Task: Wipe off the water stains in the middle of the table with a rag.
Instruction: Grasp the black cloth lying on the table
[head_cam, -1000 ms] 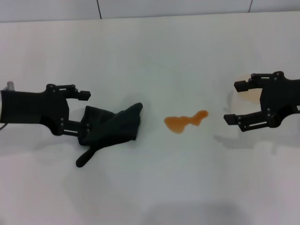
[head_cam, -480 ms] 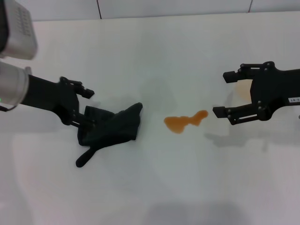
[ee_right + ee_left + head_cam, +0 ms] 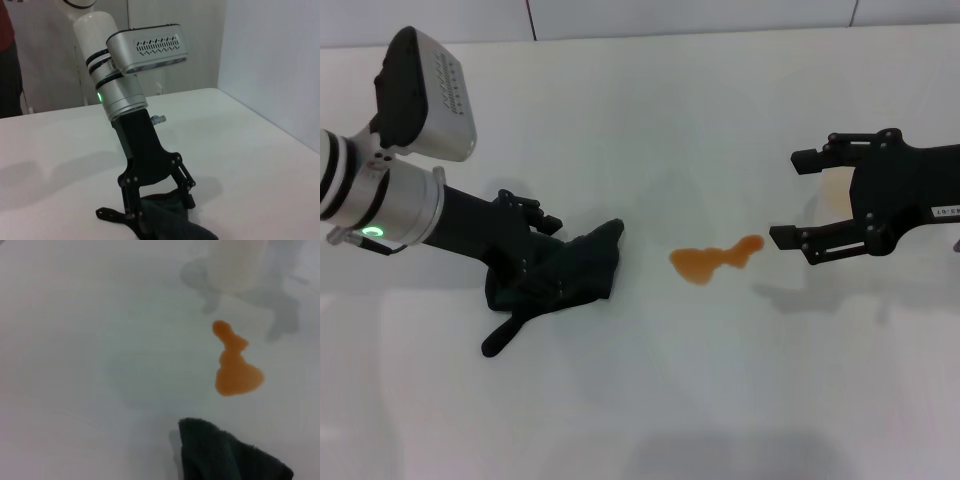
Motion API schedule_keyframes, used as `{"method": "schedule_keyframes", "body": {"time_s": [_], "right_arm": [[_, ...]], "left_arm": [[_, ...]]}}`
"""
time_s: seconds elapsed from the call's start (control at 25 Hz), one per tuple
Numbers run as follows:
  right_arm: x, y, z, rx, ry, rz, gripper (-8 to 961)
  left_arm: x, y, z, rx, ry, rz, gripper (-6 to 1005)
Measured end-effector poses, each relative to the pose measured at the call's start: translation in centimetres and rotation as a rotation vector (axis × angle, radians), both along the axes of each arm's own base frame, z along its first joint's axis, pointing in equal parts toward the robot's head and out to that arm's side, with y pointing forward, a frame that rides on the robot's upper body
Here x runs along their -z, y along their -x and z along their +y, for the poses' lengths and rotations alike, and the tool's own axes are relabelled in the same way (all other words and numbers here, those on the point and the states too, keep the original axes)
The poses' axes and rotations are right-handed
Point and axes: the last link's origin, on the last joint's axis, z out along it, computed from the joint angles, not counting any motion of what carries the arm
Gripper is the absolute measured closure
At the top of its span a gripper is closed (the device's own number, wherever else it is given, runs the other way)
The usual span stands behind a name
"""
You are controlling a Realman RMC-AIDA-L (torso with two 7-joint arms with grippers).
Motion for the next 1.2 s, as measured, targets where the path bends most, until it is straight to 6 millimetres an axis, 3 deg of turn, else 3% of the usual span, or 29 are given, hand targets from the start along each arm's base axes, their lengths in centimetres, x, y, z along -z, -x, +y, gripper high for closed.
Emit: {"method": "schedule_keyframes", "body": {"time_s": [1.2], "right_arm": [[0.03,-0.23,-0.11,0.011,-0.001,0.014,84]], "left_arm": [[0.83,0.17,-0.19,-0.019,0.006,0.033,188]]}}
